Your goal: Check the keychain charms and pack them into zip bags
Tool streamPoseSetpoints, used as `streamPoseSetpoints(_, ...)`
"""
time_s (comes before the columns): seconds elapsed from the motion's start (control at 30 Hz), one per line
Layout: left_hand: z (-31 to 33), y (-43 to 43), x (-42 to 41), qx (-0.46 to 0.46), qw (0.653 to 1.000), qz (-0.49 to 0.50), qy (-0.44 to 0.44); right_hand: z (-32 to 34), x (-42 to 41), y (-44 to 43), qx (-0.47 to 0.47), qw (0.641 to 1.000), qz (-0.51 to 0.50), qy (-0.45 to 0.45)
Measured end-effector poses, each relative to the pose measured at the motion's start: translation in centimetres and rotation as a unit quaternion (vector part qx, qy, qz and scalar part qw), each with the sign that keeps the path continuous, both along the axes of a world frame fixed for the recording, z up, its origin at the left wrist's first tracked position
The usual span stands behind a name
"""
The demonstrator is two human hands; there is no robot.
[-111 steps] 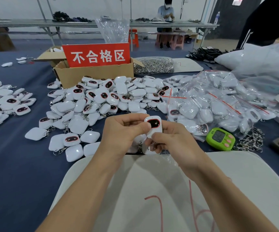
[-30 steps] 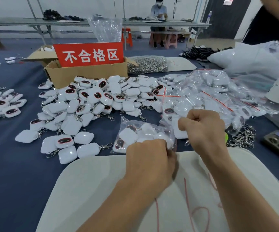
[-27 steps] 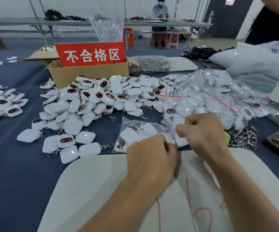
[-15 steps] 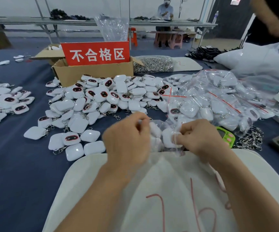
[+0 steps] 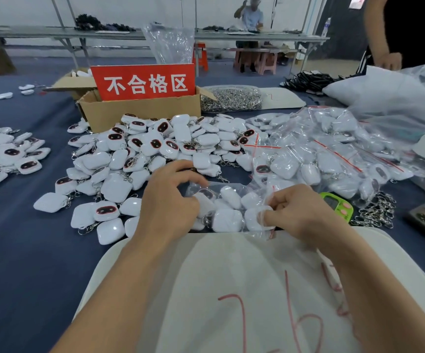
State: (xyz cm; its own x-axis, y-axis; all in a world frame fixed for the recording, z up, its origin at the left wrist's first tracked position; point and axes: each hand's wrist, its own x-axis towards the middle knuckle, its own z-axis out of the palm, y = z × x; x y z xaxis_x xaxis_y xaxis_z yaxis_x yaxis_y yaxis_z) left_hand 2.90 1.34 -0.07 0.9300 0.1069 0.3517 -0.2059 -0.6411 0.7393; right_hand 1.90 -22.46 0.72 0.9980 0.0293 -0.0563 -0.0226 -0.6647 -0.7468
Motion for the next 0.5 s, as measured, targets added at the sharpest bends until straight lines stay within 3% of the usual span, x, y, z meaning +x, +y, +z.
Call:
streamPoseSetpoints(0.13, 0.00, 0.27, -0.03, 0.049, 0.997, 0.030, -0.055, 0.21, -0.03, 0.16, -0.006, 1.000, -0.001, 0.004)
streamPoseSetpoints(0.27, -0.49, -0.03, 0.01, 0.126, 0.991, 0.023, -0.025, 0.31, -0.02, 0.21, -0.003, 1.000, 0.000, 0.007)
streamPoseSetpoints(0.5, -0.88, -0.37, -0.19, 0.066, 0.998, -0.007, -0.014, 0.14, 0.07, 0.18, -0.007, 1.000, -0.002, 0.008)
